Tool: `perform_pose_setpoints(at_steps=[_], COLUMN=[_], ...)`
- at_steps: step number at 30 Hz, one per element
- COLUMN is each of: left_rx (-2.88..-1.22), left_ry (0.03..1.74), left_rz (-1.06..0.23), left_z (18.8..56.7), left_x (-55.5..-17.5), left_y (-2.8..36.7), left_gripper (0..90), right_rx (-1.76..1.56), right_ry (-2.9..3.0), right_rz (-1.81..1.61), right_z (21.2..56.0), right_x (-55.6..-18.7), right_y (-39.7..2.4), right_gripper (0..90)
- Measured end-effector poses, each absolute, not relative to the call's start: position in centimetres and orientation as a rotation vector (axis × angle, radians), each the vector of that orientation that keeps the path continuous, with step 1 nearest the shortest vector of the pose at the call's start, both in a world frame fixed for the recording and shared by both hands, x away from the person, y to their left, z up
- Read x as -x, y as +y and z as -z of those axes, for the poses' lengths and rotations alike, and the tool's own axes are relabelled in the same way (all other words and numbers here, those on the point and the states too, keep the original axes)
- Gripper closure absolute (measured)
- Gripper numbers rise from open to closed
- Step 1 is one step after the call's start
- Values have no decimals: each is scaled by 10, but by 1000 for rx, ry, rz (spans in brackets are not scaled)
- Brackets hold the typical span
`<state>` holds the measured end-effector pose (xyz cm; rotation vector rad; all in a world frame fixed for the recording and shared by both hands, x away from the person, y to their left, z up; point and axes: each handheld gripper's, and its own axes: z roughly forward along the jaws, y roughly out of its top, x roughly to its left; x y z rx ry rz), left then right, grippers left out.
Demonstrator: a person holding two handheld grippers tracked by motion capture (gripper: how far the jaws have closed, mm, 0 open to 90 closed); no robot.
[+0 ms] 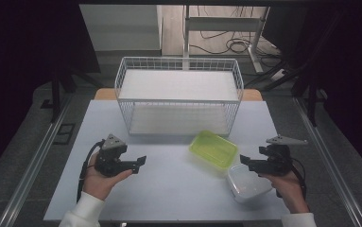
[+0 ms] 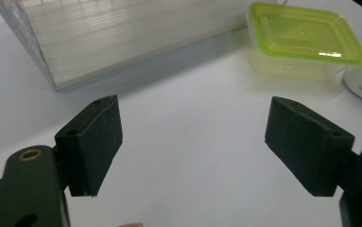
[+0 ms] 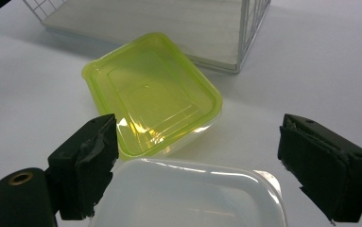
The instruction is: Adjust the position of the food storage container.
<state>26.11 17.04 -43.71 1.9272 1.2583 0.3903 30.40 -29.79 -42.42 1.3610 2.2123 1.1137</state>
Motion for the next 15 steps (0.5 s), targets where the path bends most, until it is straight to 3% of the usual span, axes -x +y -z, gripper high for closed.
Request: perform_pose_setpoints(at_steps=[15], left_rx=[-1931], left_ry=[1290], left_rz=[-318], left_z=[443], left_x=[-262], left_y=[177], left_gripper=[202], right_rx=[-1343], right_ry=[2231], right_rz=[-1090], right_z=[425], right_x=[-300], right_y=[-289], right_gripper=[206])
